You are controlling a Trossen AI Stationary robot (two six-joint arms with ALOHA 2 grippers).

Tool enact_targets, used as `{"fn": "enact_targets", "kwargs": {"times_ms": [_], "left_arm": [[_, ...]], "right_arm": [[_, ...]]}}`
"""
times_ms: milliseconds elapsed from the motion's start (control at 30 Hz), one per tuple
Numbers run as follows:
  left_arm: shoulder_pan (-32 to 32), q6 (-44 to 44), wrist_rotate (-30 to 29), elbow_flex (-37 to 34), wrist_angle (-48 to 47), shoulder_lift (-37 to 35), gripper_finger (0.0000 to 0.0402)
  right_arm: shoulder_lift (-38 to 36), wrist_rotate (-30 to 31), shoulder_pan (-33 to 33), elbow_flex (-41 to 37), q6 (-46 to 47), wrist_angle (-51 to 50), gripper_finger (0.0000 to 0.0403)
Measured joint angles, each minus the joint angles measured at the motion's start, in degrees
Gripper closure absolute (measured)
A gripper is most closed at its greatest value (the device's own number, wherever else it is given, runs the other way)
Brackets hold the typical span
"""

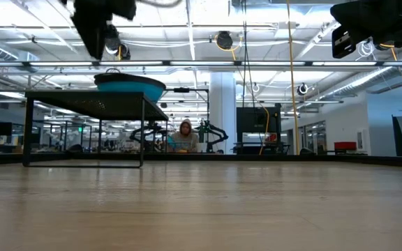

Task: Pick & Place Fruit
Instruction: Return to Home Position

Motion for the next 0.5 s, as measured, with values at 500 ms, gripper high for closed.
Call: {"fn": "enact_targets", "kwargs": {"times_ms": [500], "left_arm": [[-13.22,-22.27,-1.3,9.74,12.41,-6.75,0.0284]], "right_arm": [[-0.01,0.01,0.0,0.0,-0.01,0.0,0.0403]]}}
